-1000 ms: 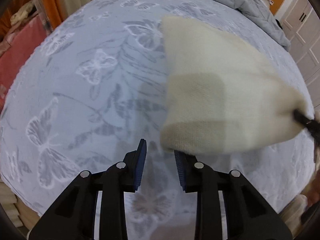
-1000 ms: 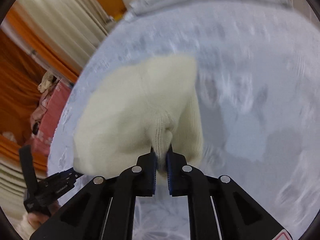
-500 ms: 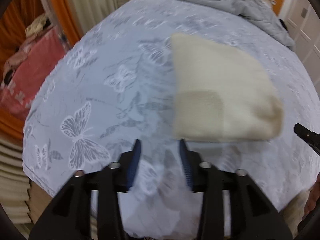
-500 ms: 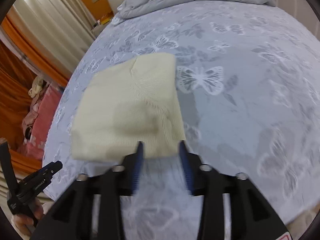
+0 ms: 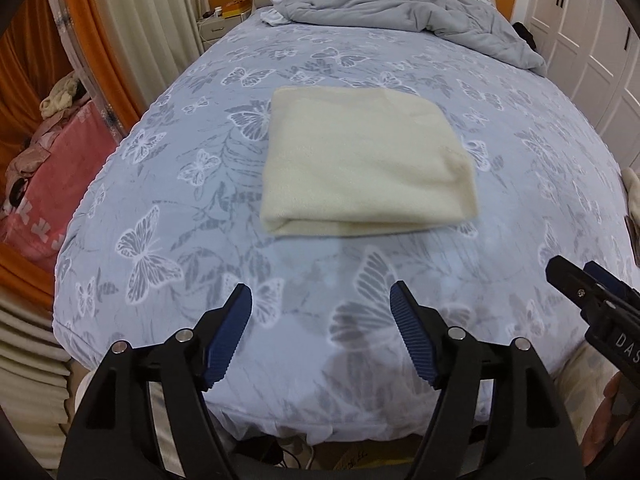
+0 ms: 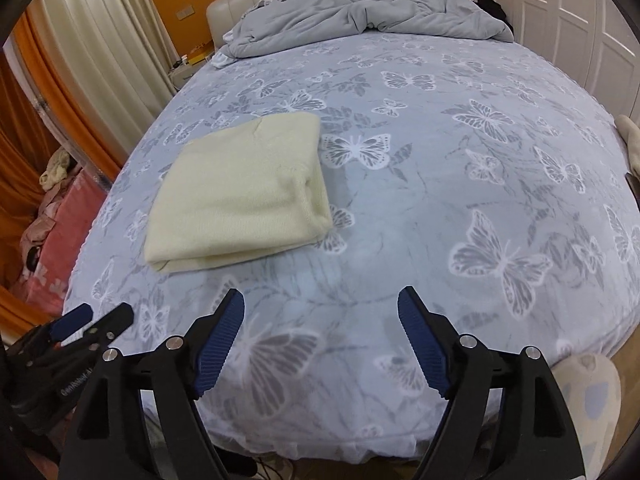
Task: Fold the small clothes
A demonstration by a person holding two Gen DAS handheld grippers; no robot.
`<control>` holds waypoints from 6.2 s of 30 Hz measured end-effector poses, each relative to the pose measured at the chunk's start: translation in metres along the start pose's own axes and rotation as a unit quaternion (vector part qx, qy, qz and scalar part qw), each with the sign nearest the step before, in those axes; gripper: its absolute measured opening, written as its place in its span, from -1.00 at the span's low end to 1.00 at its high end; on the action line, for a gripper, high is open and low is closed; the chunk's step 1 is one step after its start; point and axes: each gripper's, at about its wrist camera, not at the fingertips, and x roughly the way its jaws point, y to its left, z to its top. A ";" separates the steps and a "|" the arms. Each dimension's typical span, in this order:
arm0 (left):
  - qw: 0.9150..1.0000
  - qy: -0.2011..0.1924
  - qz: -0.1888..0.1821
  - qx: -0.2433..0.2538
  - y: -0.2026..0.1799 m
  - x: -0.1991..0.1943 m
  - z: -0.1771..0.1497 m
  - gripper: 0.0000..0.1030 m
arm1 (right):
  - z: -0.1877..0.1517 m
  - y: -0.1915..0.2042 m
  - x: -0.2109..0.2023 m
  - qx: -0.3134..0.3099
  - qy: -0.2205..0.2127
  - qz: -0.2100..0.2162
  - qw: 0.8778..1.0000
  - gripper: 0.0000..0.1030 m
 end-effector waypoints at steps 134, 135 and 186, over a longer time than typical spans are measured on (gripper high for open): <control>0.999 -0.026 0.024 -0.017 -0.013 0.015 -0.061 0.68 | -0.063 0.010 0.010 -0.038 -0.008 -0.052 0.998 0.63; 0.999 -0.027 0.025 -0.015 -0.013 0.015 -0.062 0.68 | -0.065 0.009 0.011 -0.037 -0.008 -0.054 0.998 0.63; 0.999 -0.032 0.038 -0.006 -0.019 0.018 -0.083 0.66 | -0.084 0.008 0.015 -0.033 0.001 -0.053 0.998 0.63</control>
